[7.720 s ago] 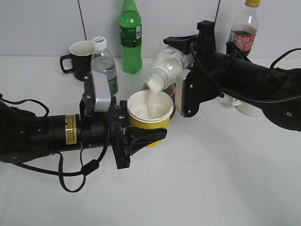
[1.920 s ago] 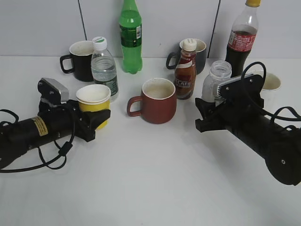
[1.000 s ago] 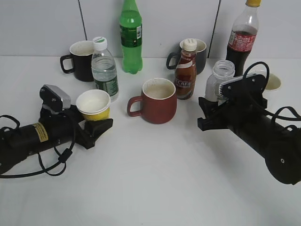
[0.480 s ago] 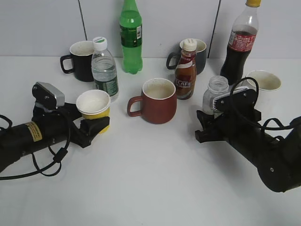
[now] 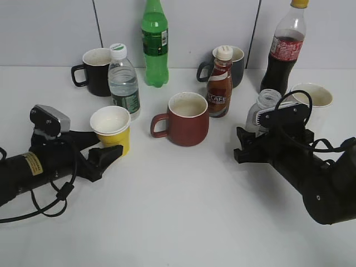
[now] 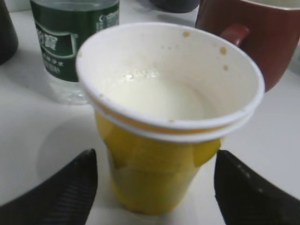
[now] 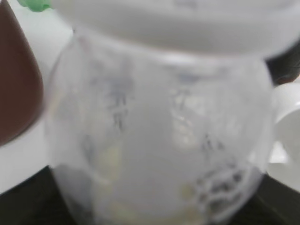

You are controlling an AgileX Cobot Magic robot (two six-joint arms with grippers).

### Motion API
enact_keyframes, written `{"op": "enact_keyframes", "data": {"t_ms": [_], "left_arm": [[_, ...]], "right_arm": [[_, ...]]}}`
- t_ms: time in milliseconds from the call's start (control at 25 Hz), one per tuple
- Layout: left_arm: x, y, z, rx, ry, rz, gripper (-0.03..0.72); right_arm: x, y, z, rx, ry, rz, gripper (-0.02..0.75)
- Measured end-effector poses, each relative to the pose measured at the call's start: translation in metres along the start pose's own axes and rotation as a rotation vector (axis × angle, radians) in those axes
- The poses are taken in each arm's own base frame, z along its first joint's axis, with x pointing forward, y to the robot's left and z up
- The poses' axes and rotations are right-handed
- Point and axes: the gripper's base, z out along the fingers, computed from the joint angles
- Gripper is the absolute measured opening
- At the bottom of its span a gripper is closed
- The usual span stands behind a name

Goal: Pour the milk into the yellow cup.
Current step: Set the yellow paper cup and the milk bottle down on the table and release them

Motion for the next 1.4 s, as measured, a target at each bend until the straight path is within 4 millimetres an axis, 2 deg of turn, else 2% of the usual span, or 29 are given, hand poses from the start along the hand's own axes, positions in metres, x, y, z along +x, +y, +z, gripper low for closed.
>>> {"op": "enact_keyframes", "data": {"t_ms": [480,920,1120,1400], "left_arm": [[-0.007,-0.009,-0.022,-0.029,0.037,-0.004,0.588],[-0.017,-0.01,-0.036,-0.103,0.059,-0.011,0.588],[-0.022,-0.011,-0.043,-0.128,0.123,0.009,0.588],[-0.041,-0.019,-0.053,-0.178,0.212,0.046,0.588]], "right_arm": [[0.006,0.0,0.0,-0.007,0.074,-0.088,0.522],[-0.011,-0.003,-0.007,-0.008,0.16,-0.06,0.537],[-0.017,-0.005,-0.019,-0.015,0.187,-0.054,0.537],[-0.022,-0.006,-0.037,-0.049,0.32,-0.026,0.537]]}}
